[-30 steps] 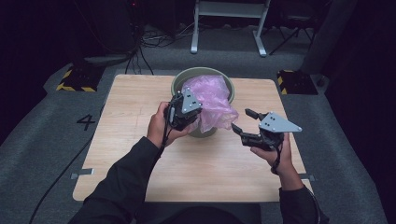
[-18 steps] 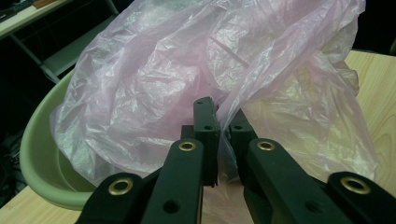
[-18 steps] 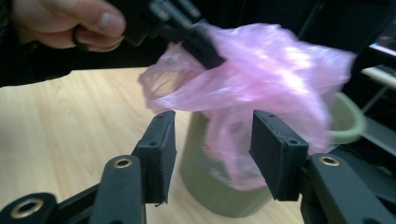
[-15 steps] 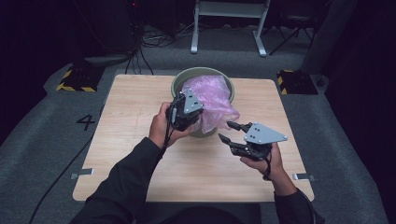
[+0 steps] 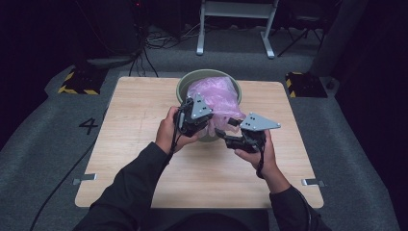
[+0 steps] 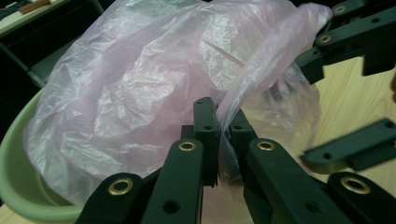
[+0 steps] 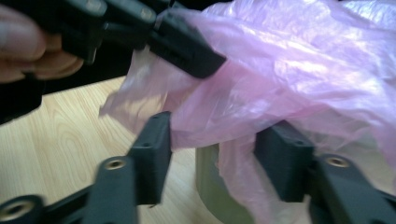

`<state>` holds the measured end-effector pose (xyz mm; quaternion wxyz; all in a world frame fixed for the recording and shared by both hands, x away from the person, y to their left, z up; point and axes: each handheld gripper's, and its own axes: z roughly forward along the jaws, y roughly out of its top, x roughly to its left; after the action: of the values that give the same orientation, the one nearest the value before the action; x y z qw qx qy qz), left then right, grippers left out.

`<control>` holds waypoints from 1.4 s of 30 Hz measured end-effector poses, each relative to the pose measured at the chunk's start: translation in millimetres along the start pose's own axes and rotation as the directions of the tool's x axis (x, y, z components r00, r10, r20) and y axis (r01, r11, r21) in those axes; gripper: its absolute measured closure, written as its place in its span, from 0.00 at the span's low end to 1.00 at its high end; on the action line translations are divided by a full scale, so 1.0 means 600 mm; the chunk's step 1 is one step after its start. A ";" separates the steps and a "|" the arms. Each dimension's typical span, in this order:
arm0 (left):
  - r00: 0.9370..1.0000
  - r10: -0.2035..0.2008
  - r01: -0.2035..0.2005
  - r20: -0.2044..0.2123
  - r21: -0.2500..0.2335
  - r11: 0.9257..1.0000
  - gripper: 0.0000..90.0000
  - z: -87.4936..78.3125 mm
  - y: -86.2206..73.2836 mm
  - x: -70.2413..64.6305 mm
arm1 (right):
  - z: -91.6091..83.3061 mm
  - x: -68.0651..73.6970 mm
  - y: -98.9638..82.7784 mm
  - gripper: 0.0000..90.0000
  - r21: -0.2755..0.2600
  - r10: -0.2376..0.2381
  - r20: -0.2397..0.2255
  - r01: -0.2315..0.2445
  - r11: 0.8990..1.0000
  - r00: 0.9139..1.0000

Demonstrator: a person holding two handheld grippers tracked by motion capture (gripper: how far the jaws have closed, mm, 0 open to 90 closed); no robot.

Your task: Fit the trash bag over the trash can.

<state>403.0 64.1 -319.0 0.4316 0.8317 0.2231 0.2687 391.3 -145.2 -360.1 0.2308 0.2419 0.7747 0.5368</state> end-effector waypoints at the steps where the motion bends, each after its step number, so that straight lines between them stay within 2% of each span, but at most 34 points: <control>1: 1.000 0.006 -0.006 -0.002 0.001 1.000 0.96 0.000 0.001 -0.002 | 0.000 0.000 0.001 0.63 -0.008 0.004 0.000 -0.004 1.000 1.000; 5: 1.000 0.000 0.000 -0.005 -0.006 1.000 0.93 -0.004 0.002 -0.001 | -0.003 -0.001 0.005 0.86 -0.011 -0.009 0.019 0.009 1.000 1.000; 9: 1.000 -0.012 0.012 -0.024 -0.015 1.000 0.90 -0.009 0.006 0.005 | -0.004 -0.007 0.004 0.99 -0.006 -0.004 0.018 0.004 1.000 1.000; 13: 0.998 -0.019 0.018 -0.053 -0.015 1.000 0.91 -0.019 0.014 0.015 | -0.008 -0.008 -0.003 1.00 0.007 -0.017 -0.004 0.017 1.000 1.000; 16: 0.995 -0.047 0.046 -0.084 -0.011 0.999 0.91 -0.023 0.019 0.030 | -0.012 -0.009 -0.009 1.00 0.023 -0.026 -0.014 0.026 0.999 1.000; 18: 0.993 -0.049 0.049 -0.103 -0.005 0.999 0.91 -0.024 0.021 0.037 | -0.016 -0.012 -0.015 1.00 0.043 -0.032 -0.018 0.032 0.999 0.999; 20: 0.992 -0.061 0.061 -0.107 -0.003 0.998 0.92 -0.024 0.021 0.045 | -0.020 -0.016 -0.021 1.00 0.060 -0.038 -0.022 0.040 0.997 0.999; 23: 0.988 -0.073 0.074 -0.133 0.007 0.997 0.92 -0.022 0.023 0.058 | -0.027 -0.020 -0.029 1.00 0.088 -0.068 -0.032 0.071 0.994 0.997; 28: 0.980 -0.099 0.103 -0.171 0.013 0.995 0.93 -0.022 0.021 0.083 | -0.036 -0.033 -0.039 1.00 0.116 -0.070 -0.039 0.074 0.990 0.997; 34: 0.969 -0.148 0.154 -0.198 0.013 0.988 0.95 -0.025 0.008 0.108 | -0.048 -0.053 -0.052 1.00 0.151 -0.086 -0.013 0.087 0.985 0.996; 42: 0.954 -0.189 0.198 -0.232 0.016 0.980 0.95 -0.039 -0.011 0.138 | -0.069 -0.080 -0.062 1.00 0.178 -0.098 0.050 0.088 0.980 0.994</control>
<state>449.9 131.6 -292.5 0.4110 0.7774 0.3572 0.3150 398.2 -216.1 -377.5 0.2559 0.2405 0.8222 0.4479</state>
